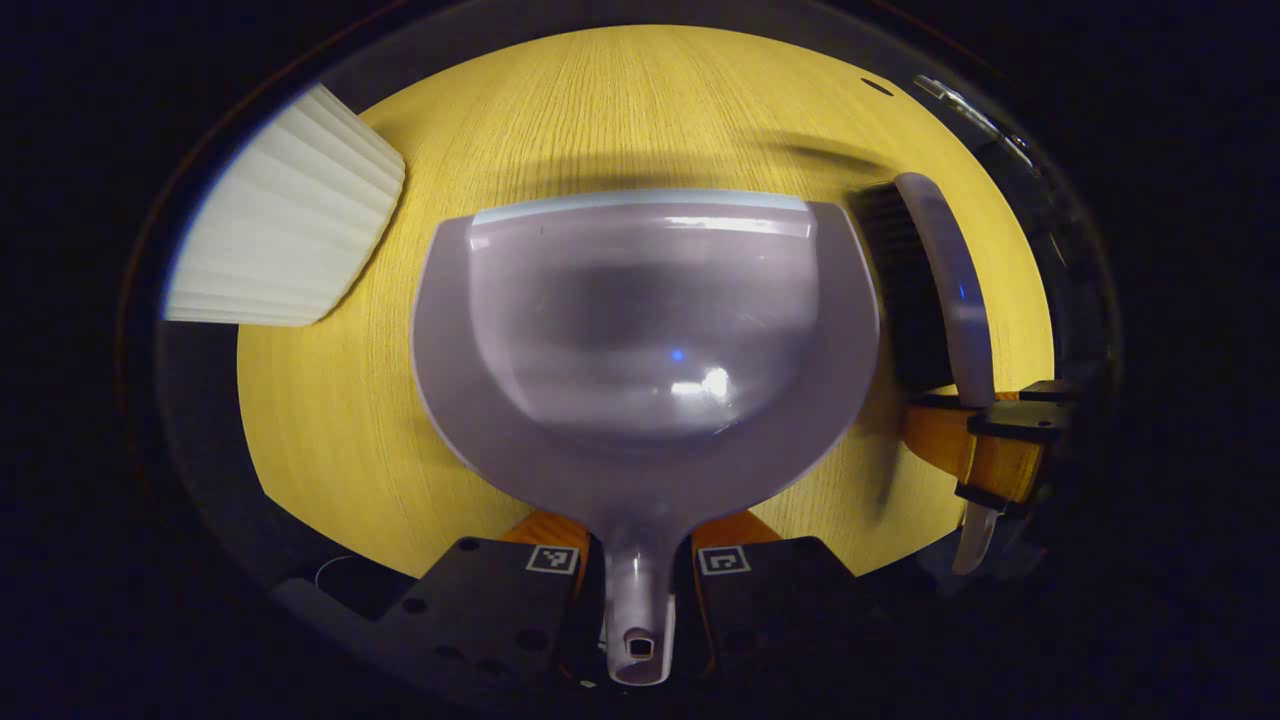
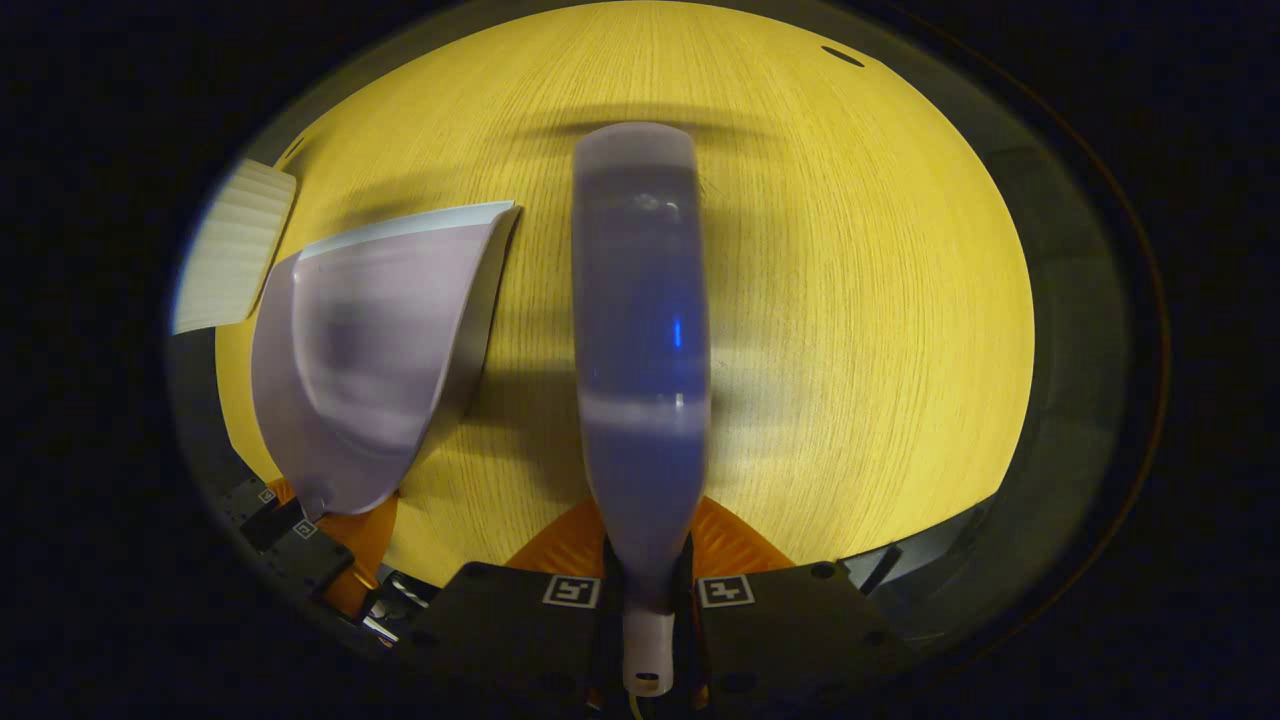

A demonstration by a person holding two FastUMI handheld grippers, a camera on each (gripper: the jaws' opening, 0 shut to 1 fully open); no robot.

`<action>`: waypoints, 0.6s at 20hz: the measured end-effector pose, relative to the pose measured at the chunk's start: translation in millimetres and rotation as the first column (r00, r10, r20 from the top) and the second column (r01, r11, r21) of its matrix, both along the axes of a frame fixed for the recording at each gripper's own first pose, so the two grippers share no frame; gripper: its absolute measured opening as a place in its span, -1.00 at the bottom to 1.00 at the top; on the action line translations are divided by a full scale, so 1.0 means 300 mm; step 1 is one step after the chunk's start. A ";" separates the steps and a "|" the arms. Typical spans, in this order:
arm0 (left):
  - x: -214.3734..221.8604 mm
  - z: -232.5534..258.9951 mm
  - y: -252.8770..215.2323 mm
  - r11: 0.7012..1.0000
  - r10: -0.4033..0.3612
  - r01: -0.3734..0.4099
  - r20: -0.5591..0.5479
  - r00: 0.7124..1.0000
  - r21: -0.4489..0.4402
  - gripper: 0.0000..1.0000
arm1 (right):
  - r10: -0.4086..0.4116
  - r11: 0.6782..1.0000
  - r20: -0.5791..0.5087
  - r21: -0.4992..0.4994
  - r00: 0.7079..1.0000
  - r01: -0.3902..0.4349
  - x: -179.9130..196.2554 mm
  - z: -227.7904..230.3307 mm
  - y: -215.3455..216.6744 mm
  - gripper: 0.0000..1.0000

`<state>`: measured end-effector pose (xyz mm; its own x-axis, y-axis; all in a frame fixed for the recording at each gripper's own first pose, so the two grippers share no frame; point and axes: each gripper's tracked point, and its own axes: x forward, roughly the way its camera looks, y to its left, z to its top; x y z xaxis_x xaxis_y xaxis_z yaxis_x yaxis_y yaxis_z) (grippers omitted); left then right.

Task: Pick up the small broom and dustpan from the desktop, sweep the trash into the dustpan with the broom, and then empty the trash into the garbage bin.

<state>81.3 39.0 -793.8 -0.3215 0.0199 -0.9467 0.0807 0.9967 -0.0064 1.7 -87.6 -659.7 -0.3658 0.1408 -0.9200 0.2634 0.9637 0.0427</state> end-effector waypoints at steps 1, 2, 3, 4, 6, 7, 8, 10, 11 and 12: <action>-0.003 0.006 0.005 1.000 -0.012 0.012 -0.008 1.000 -0.001 -0.47 | -0.002 1.000 -0.003 -0.002 1.000 0.002 -0.003 0.001 0.001 -0.55; -0.006 0.009 0.006 1.000 -0.028 0.027 -0.026 0.999 -0.007 -0.45 | -0.001 1.000 -0.003 -0.002 1.000 0.001 0.000 0.000 0.006 -0.53; -0.013 0.012 0.005 0.999 -0.036 0.036 -0.051 0.998 -0.017 -0.40 | 0.000 1.000 -0.005 -0.001 1.000 0.000 -0.001 0.001 0.007 -0.51; -0.024 0.027 0.001 0.999 -0.034 0.033 -0.079 0.996 -0.021 -0.43 | 0.000 1.000 -0.006 -0.002 1.000 0.000 -0.001 0.003 0.007 -0.50; -0.019 0.024 -0.001 0.999 -0.036 0.035 -0.083 0.996 -0.019 -0.37 | 0.004 1.000 -0.013 -0.002 1.000 -0.004 -0.007 0.005 0.006 -0.48; -0.031 0.032 -0.008 0.999 -0.041 0.039 -0.088 0.995 -0.022 -0.29 | 0.007 1.000 -0.017 -0.002 1.000 -0.007 -0.009 0.008 0.005 -0.46; -0.036 0.019 -0.012 0.999 -0.047 0.044 -0.093 0.995 -0.029 -0.12 | 0.009 1.000 -0.016 -0.002 1.000 -0.009 -0.011 0.006 0.004 -0.45; -0.042 0.022 -0.015 0.998 -0.045 0.041 -0.097 0.994 -0.039 0.29 | 0.010 1.000 -0.009 -0.007 1.000 -0.010 -0.013 0.014 0.000 -0.43; -0.044 0.025 -0.019 0.999 -0.035 0.031 -0.104 0.994 -0.041 0.41 | 0.008 1.000 -0.008 -0.010 1.000 -0.008 -0.015 0.020 -0.003 -0.39; -0.056 0.029 -0.024 0.999 -0.022 0.018 -0.108 0.994 -0.042 0.53 | 0.005 1.000 -0.003 -0.017 1.000 -0.005 -0.014 0.020 -0.009 -0.28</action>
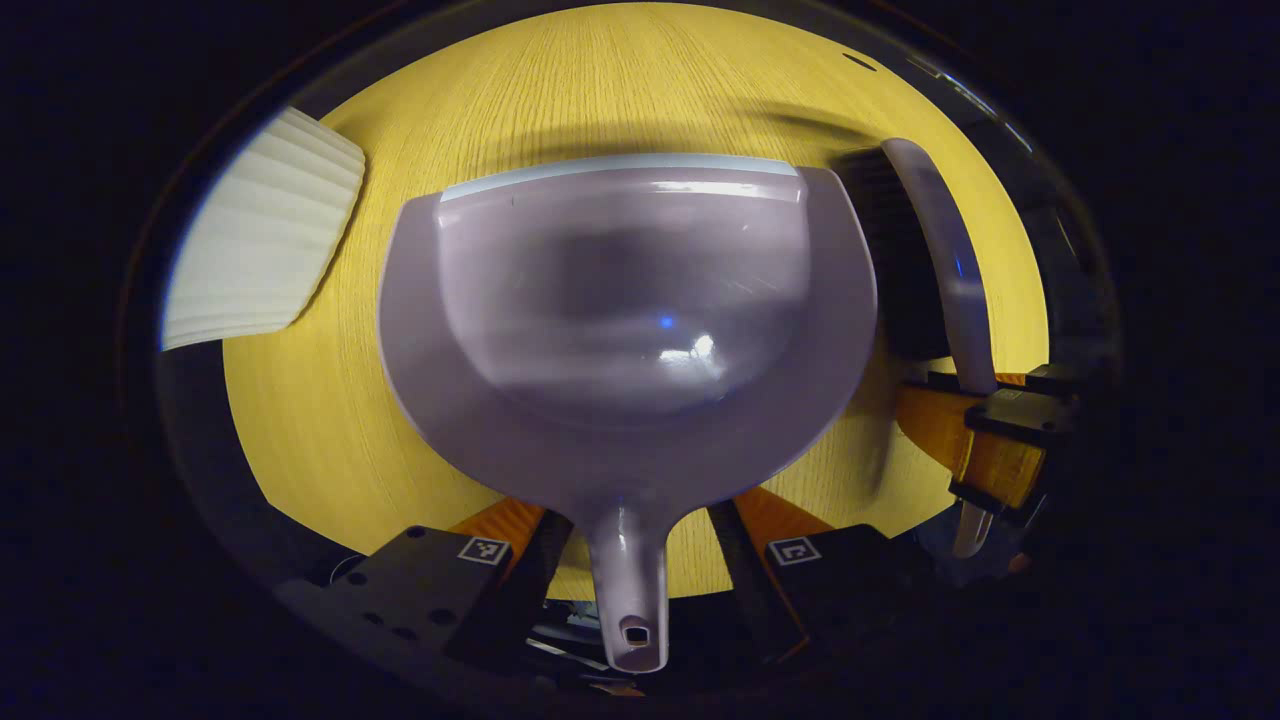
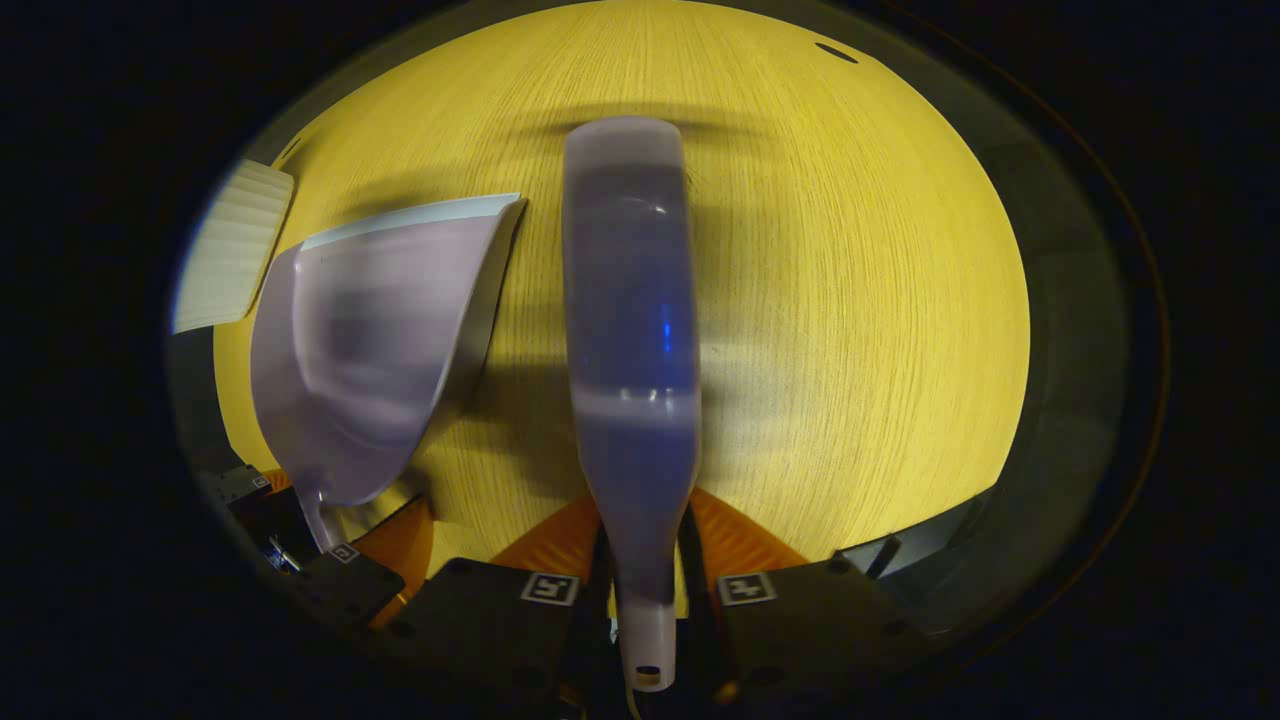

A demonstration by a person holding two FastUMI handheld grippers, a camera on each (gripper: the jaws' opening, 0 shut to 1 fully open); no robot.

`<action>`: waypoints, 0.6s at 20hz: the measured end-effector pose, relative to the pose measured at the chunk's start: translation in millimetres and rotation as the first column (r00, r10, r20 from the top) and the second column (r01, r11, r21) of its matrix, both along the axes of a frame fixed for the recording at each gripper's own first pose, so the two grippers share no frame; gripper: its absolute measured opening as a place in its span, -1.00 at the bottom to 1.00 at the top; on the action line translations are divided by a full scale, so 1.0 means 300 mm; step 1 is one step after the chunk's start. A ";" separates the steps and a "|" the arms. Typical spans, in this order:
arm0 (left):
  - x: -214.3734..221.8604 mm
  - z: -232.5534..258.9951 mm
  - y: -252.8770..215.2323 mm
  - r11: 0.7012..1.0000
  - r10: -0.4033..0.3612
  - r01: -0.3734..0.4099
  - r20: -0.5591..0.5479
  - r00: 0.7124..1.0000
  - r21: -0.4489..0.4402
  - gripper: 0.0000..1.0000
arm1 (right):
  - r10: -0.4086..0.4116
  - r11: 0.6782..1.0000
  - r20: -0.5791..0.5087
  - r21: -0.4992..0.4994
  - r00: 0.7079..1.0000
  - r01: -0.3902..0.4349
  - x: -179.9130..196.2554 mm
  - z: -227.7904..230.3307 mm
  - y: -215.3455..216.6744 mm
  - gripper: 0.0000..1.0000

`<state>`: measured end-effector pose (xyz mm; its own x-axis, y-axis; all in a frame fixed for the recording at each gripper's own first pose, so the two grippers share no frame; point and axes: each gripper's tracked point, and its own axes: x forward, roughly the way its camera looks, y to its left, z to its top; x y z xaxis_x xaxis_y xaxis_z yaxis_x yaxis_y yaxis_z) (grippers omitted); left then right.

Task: Pick up the small broom and dustpan from the desktop, sweep the trash into the dustpan with the broom, and then empty the trash into the garbage bin.

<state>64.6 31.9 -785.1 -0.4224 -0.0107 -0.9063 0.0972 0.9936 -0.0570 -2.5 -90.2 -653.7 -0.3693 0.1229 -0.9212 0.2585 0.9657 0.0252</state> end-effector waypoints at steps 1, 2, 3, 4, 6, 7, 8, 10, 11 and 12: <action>-0.013 0.006 -0.001 1.000 0.018 -0.018 -0.001 1.000 0.008 0.67 | -0.008 1.000 0.005 -0.015 1.000 0.008 0.002 0.005 -0.007 0.15; -0.005 0.004 -0.005 0.999 0.034 -0.034 0.002 0.999 0.012 0.67 | -0.015 1.000 0.009 -0.014 1.000 0.015 -0.001 0.008 -0.008 0.57; -0.008 0.008 -0.008 0.999 0.039 -0.039 0.004 0.999 0.013 0.68 | -0.011 1.000 0.013 -0.014 1.000 0.012 -0.001 0.014 -0.009 1.00; -0.015 0.011 -0.008 0.999 0.036 -0.036 0.006 0.999 0.012 0.68 | -0.010 1.000 0.019 -0.019 1.000 0.011 -0.002 0.019 -0.013 1.00; 0.002 0.033 -0.009 1.000 0.017 -0.017 0.026 1.000 0.017 0.68 | -0.009 1.000 0.033 -0.025 0.999 0.010 0.000 0.033 -0.018 1.00; 0.007 0.050 -0.013 1.000 0.008 -0.008 0.038 0.999 0.013 0.68 | -0.010 1.000 0.038 -0.022 0.999 0.011 0.000 0.046 -0.017 1.00; 0.013 0.065 -0.013 1.000 0.001 -0.001 0.053 0.999 0.007 0.68 | -0.012 1.000 0.049 -0.014 0.999 0.013 -0.001 0.062 -0.017 1.00; 0.024 0.108 -0.022 1.000 -0.015 0.014 0.100 0.995 0.011 0.67 | -0.006 1.000 0.054 0.024 0.999 0.005 -0.009 0.106 -0.007 1.00; 0.025 0.144 -0.029 1.000 -0.029 0.029 0.128 0.991 -0.003 0.68 | 0.002 0.999 0.047 0.051 0.999 -0.005 -0.018 0.133 -0.006 1.00; 0.034 0.181 -0.036 0.999 -0.046 0.049 0.168 0.985 -0.013 0.67 | 0.004 0.998 0.058 0.062 0.998 -0.008 -0.019 0.162 -0.014 1.00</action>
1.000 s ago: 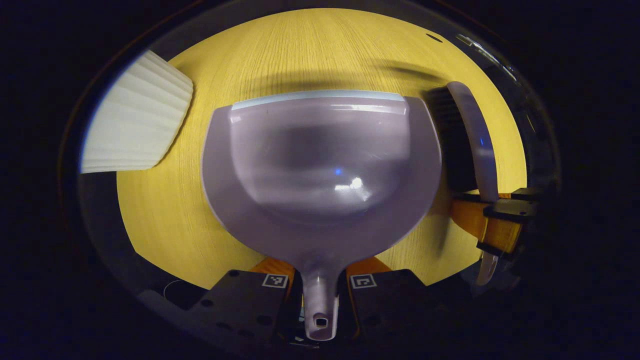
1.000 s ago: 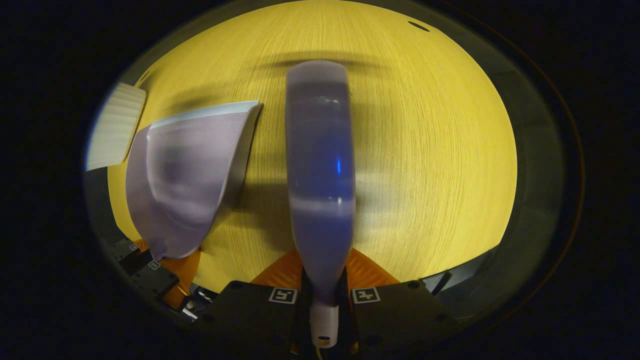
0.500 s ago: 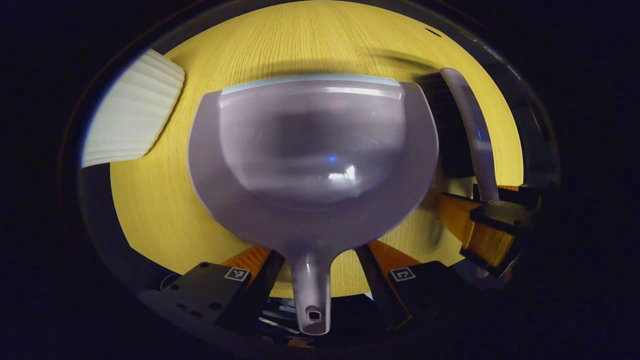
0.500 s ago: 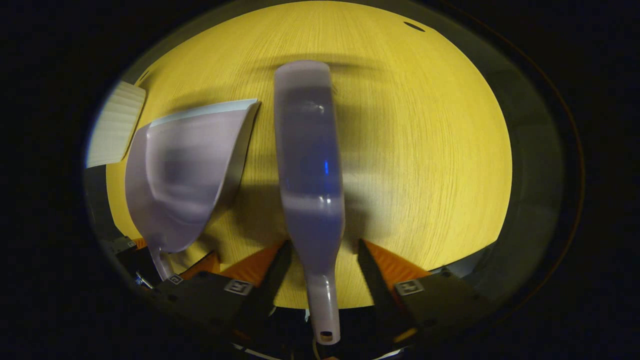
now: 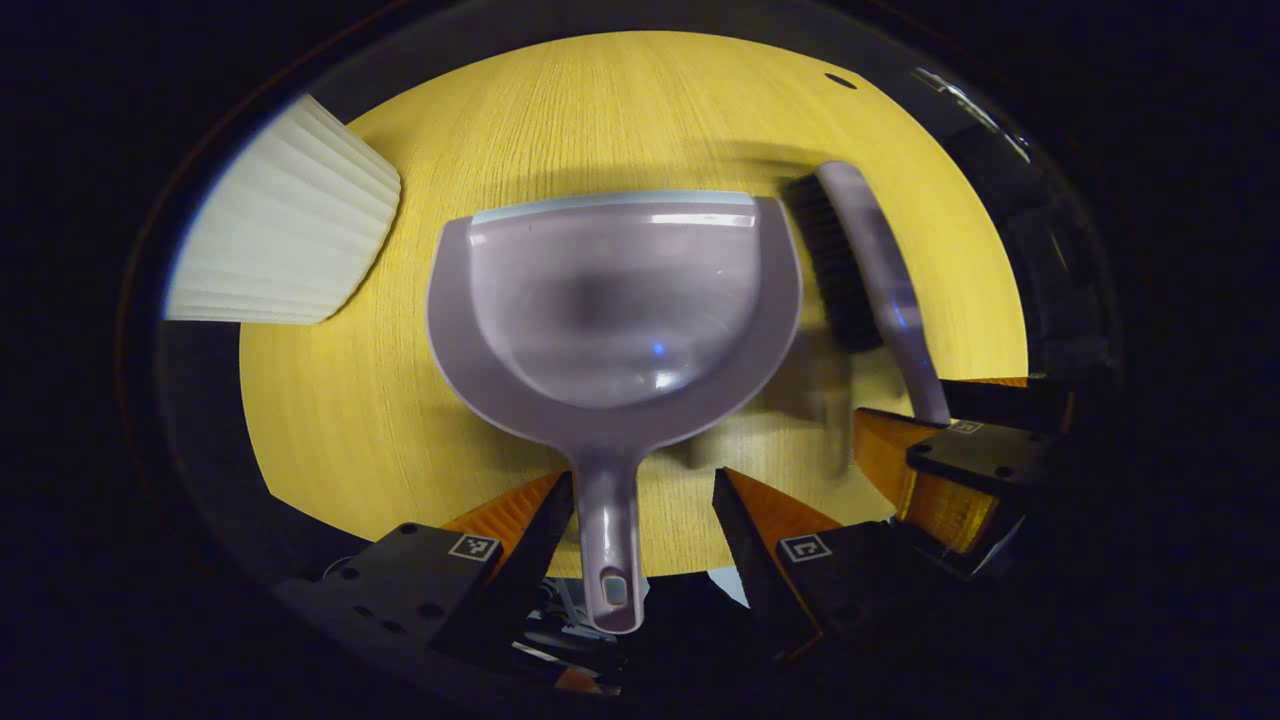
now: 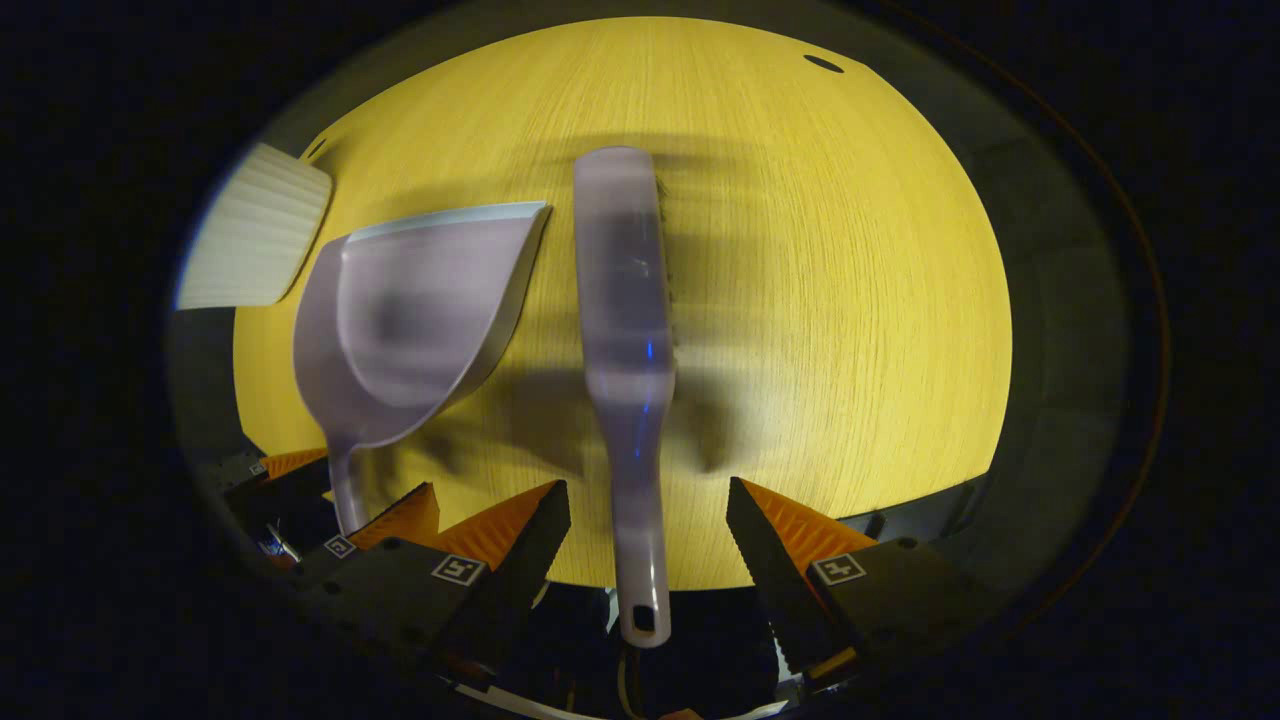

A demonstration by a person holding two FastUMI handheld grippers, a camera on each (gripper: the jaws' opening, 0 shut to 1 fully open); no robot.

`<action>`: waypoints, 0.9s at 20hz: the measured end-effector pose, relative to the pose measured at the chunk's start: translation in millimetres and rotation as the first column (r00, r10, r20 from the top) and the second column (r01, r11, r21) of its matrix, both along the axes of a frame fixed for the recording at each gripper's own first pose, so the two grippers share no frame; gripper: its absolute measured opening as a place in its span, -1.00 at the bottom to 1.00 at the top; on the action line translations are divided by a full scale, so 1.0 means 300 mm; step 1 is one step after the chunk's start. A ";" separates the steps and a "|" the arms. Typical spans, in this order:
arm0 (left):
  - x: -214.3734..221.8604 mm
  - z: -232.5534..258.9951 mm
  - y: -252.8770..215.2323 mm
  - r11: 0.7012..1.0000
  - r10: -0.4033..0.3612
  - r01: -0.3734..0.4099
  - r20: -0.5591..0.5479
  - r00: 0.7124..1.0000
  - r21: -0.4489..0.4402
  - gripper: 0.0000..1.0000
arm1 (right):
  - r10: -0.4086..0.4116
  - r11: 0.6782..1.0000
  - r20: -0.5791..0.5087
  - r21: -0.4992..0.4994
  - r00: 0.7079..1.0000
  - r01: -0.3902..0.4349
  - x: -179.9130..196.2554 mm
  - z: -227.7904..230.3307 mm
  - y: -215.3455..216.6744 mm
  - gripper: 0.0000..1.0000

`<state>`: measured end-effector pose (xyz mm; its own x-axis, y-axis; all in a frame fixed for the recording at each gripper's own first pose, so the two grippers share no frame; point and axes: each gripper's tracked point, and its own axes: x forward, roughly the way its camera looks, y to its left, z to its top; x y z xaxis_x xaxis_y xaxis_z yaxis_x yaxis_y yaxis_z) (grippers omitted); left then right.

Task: Pick up the small broom and dustpan from the desktop, sweep the trash into the dustpan with the broom, and then empty the trash into the garbage bin.

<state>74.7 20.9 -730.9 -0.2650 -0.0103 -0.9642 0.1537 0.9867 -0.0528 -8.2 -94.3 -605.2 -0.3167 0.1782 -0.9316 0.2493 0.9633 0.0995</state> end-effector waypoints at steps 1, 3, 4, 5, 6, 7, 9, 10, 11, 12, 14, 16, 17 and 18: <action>0.010 0.039 -0.001 1.000 -0.014 0.014 0.044 0.999 0.000 0.67 | -0.005 1.000 0.029 0.003 1.000 0.005 0.014 0.027 -0.013 1.00; 0.031 0.130 -0.005 0.999 -0.033 0.035 0.143 0.989 -0.012 0.67 | -0.002 1.000 0.105 0.013 0.994 0.001 0.054 0.129 -0.032 0.92; 0.044 0.184 -0.013 0.999 -0.032 0.038 0.198 0.980 -0.030 0.67 | 0.006 1.000 0.166 0.012 0.986 -0.009 0.087 0.187 -0.042 0.89; 0.055 0.242 -0.021 0.998 -0.027 0.041 0.260 0.965 -0.049 0.68 | 0.009 1.000 0.235 0.011 0.972 -0.012 0.124 0.256 -0.047 1.00; 0.082 0.307 -0.022 0.997 -0.026 0.048 0.337 0.941 -0.057 0.69 | 0.005 1.000 0.321 0.007 0.947 -0.008 0.171 0.337 -0.054 1.00; 0.108 0.383 -0.013 0.996 -0.032 0.061 0.412 0.911 -0.058 0.67 | -0.001 1.000 0.415 0.001 0.910 0.000 0.220 0.423 -0.064 1.00; 0.134 0.528 -0.003 0.995 -0.037 0.084 0.572 0.819 -0.056 0.68 | -0.029 0.999 0.626 -0.013 0.780 0.047 0.332 0.632 -0.081 0.86; 0.139 0.590 -0.006 0.993 -0.026 0.092 0.638 0.769 -0.071 0.67 | -0.037 0.997 0.722 -0.021 0.691 0.075 0.377 0.744 -0.089 1.00; 0.139 0.643 -0.009 0.992 -0.005 0.094 0.702 0.712 -0.088 0.67 | -0.047 0.993 0.805 -0.028 0.591 0.118 0.412 0.851 -0.100 0.99; 0.140 0.699 -0.003 0.991 0.009 0.098 0.765 0.644 -0.094 0.67 | -0.055 0.987 0.868 -0.027 0.493 0.158 0.343 0.945 -0.115 0.99; 0.108 0.768 0.027 0.993 0.027 0.086 0.845 0.534 -0.086 0.66 | -0.049 0.977 0.934 -0.029 0.353 0.210 0.322 1.118 -0.130 0.97; 0.028 0.808 0.015 0.994 0.048 0.072 0.902 0.430 -0.087 0.67 | -0.032 0.968 0.970 -0.030 0.241 0.251 0.297 1.262 -0.127 0.97; 0.003 0.799 0.015 0.991 0.083 0.067 0.914 0.398 -0.119 0.66 | -0.002 0.962 0.985 -0.045 0.172 0.271 0.275 1.356 -0.134 0.97; -0.012 0.811 0.030 0.986 0.121 0.060 0.923 0.364 -0.153 0.66 | 0.033 0.959 0.992 -0.065 0.121 0.275 0.267 1.417 -0.134 0.97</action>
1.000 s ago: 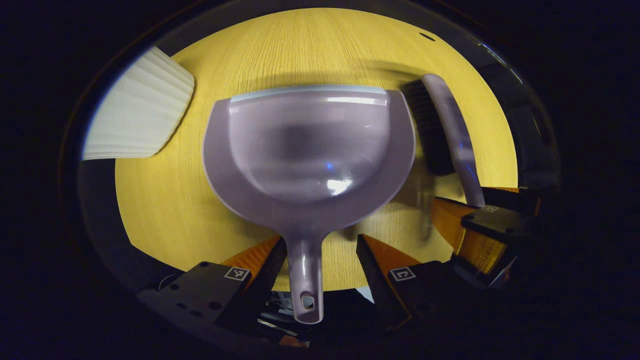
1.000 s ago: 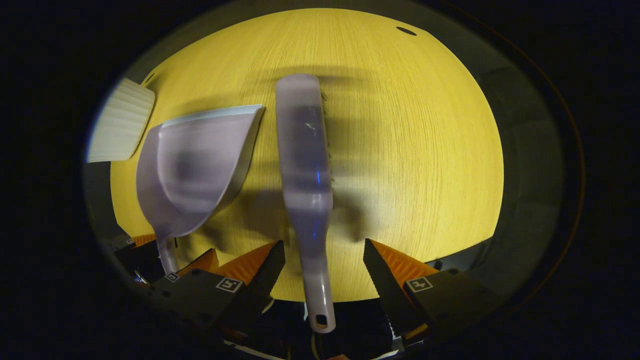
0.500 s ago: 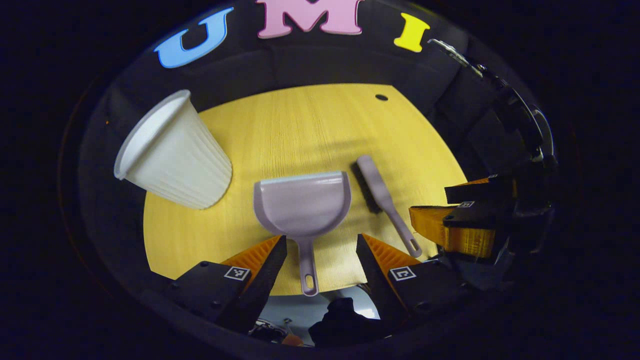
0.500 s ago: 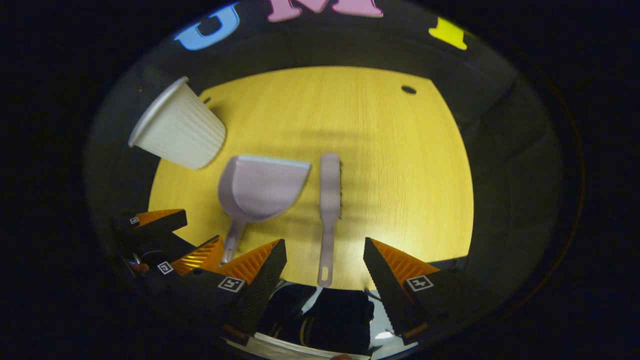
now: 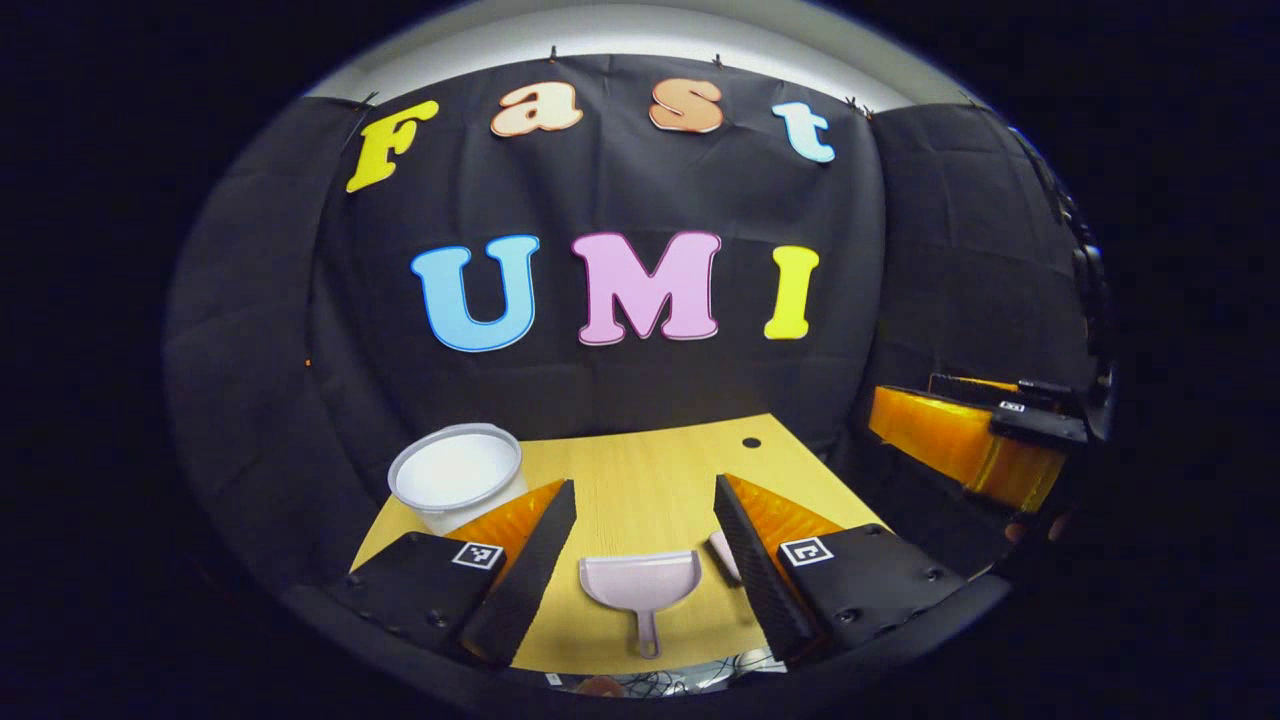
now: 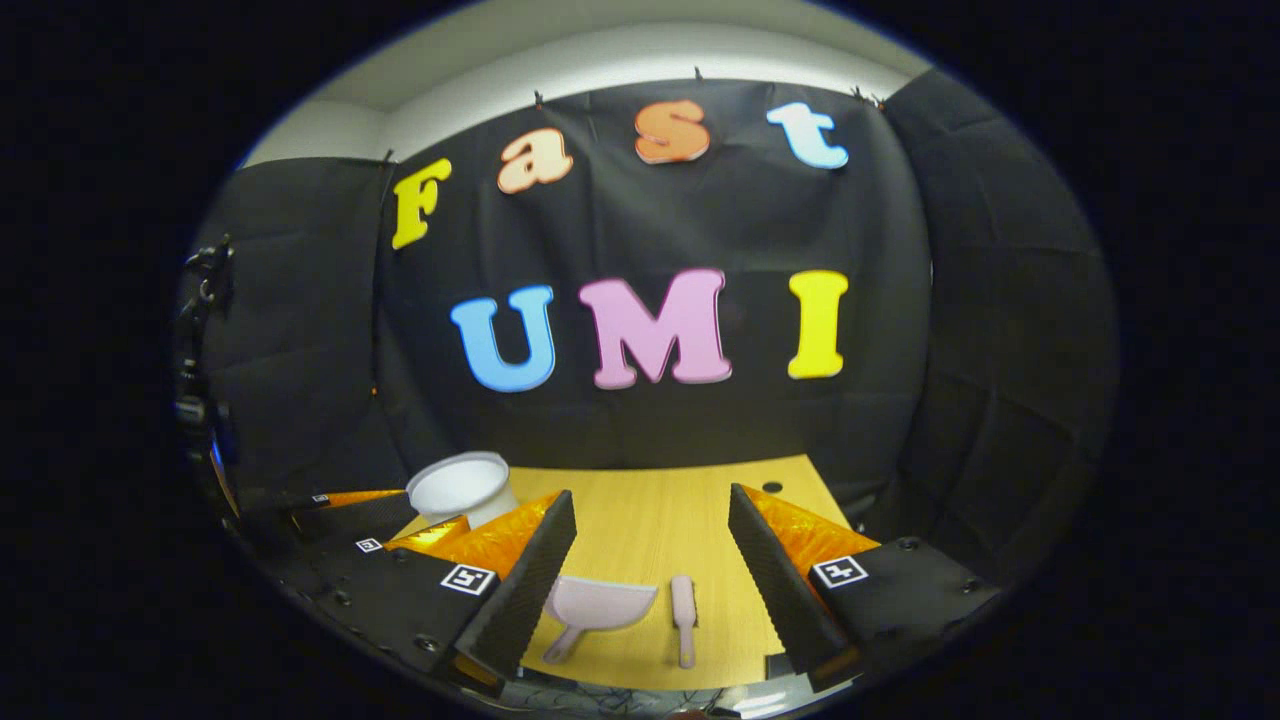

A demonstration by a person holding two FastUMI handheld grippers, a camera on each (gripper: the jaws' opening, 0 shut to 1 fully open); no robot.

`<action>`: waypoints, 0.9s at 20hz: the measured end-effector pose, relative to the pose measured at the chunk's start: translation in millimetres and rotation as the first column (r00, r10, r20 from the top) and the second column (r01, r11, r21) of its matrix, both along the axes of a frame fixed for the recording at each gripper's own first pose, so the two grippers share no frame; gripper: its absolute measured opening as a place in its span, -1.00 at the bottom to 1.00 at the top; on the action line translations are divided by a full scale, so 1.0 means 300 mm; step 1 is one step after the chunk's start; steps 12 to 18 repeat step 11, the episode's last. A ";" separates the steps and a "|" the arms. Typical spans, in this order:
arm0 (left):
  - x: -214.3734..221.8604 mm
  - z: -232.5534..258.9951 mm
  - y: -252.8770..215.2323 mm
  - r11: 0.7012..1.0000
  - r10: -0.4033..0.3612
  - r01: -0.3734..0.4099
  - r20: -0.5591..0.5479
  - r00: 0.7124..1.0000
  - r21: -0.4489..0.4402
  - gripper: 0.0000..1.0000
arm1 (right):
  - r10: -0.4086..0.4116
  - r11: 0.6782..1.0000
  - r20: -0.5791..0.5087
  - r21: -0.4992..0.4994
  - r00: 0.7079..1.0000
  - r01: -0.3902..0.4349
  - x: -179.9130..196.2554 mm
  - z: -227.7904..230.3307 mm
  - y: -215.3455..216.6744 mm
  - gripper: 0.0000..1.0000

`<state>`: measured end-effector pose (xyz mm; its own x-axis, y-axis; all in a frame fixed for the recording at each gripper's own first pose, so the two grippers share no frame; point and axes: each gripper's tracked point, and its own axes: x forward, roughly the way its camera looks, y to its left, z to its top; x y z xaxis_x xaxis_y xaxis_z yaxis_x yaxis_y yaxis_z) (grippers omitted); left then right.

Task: Pick up the small broom and dustpan from the desktop, sweep the trash into the dustpan with the broom, and then empty the trash into the garbage bin.

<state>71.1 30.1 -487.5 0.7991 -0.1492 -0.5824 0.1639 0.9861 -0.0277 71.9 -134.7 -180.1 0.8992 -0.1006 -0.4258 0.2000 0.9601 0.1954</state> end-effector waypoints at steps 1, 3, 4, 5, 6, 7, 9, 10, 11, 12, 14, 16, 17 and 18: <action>-0.018 0.012 0.030 0.999 0.026 -0.025 0.028 0.999 -0.026 0.66 | -0.003 0.999 0.067 -0.039 0.998 0.006 -0.017 0.075 -0.001 0.97; -0.043 0.103 0.062 0.997 0.070 -0.068 0.088 0.994 -0.029 0.65 | 0.011 0.995 0.122 -0.104 0.992 0.001 -0.041 0.153 0.001 0.96; -0.065 0.164 0.061 0.997 0.080 -0.077 0.123 0.989 -0.029 0.66 | 0.023 0.995 0.137 -0.104 0.990 -0.008 -0.039 0.165 0.012 0.96; -0.089 0.225 0.049 0.996 0.090 -0.084 0.161 0.983 -0.043 0.65 | 0.044 0.995 0.142 -0.092 0.989 -0.031 -0.046 0.178 0.034 0.97; -0.093 0.280 0.036 0.995 0.090 -0.077 0.212 0.973 -0.068 0.65 | 0.056 0.995 0.150 -0.090 0.987 -0.043 -0.064 0.205 0.047 0.96; -0.097 0.299 0.027 0.993 0.099 -0.083 0.228 0.969 -0.079 0.65 | 0.067 0.994 0.162 -0.093 0.985 -0.053 -0.074 0.221 0.045 0.97; -0.095 0.330 0.026 0.991 0.124 -0.106 0.271 0.955 -0.082 0.62 | 0.095 0.991 0.181 -0.112 0.979 -0.076 -0.079 0.241 0.033 0.99; -0.098 0.349 0.025 0.989 0.140 -0.121 0.283 0.949 -0.083 0.62 | 0.110 0.990 0.172 -0.104 0.979 -0.093 -0.082 0.235 0.036 0.99; -0.112 0.364 0.009 0.989 0.142 -0.122 0.275 0.951 -0.089 0.63 | 0.130 0.989 0.149 -0.089 0.980 -0.118 -0.095 0.219 0.053 0.99; -0.112 0.364 0.009 0.989 0.142 -0.122 0.275 0.951 -0.089 0.63 | 0.130 0.989 0.149 -0.089 0.980 -0.118 -0.095 0.219 0.053 0.99; -0.112 0.364 0.009 0.989 0.142 -0.122 0.275 0.951 -0.089 0.63 | 0.130 0.989 0.149 -0.089 0.980 -0.118 -0.095 0.219 0.053 0.99; -0.112 0.364 0.009 0.989 0.142 -0.122 0.275 0.951 -0.089 0.63 | 0.130 0.989 0.149 -0.089 0.980 -0.118 -0.095 0.219 0.053 0.99; -0.112 0.364 0.009 0.989 0.142 -0.122 0.275 0.951 -0.089 0.63 | 0.130 0.989 0.149 -0.089 0.980 -0.118 -0.095 0.219 0.053 0.99; -0.112 0.364 0.009 0.989 0.142 -0.122 0.275 0.951 -0.089 0.63 | 0.130 0.989 0.149 -0.089 0.980 -0.118 -0.095 0.219 0.053 0.99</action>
